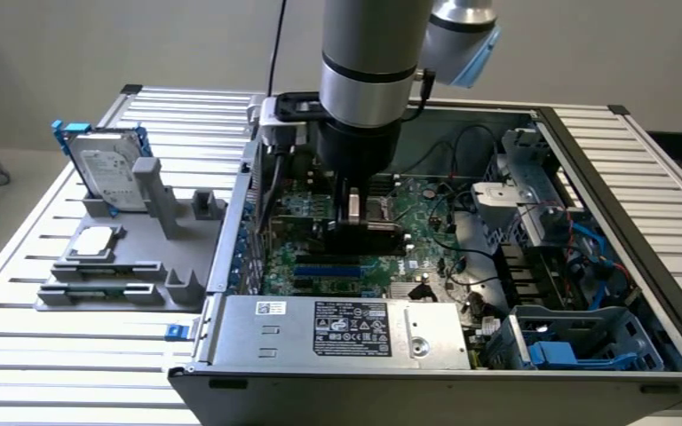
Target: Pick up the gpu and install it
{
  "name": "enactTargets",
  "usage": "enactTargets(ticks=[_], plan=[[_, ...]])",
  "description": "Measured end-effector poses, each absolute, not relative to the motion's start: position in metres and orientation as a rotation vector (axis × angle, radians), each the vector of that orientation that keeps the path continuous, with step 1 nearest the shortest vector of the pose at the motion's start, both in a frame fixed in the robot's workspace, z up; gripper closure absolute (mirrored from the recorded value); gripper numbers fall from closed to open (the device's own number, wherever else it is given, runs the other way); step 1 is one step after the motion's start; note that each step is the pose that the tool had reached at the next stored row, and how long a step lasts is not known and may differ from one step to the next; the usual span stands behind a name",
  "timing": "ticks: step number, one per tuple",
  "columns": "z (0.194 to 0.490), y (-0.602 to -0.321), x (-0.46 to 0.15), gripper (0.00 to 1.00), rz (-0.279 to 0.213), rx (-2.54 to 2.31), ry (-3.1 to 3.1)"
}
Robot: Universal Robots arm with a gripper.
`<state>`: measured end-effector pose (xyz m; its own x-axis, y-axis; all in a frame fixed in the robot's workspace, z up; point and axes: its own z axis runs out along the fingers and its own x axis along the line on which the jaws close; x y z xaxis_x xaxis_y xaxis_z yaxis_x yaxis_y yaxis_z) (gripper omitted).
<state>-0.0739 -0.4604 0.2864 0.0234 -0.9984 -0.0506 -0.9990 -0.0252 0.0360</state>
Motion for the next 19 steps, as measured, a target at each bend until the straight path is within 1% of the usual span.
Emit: enactTargets(ticks=[19], plan=[[0.2764,-0.4636,-0.0800,0.74,0.096,-2.242,2.185]])
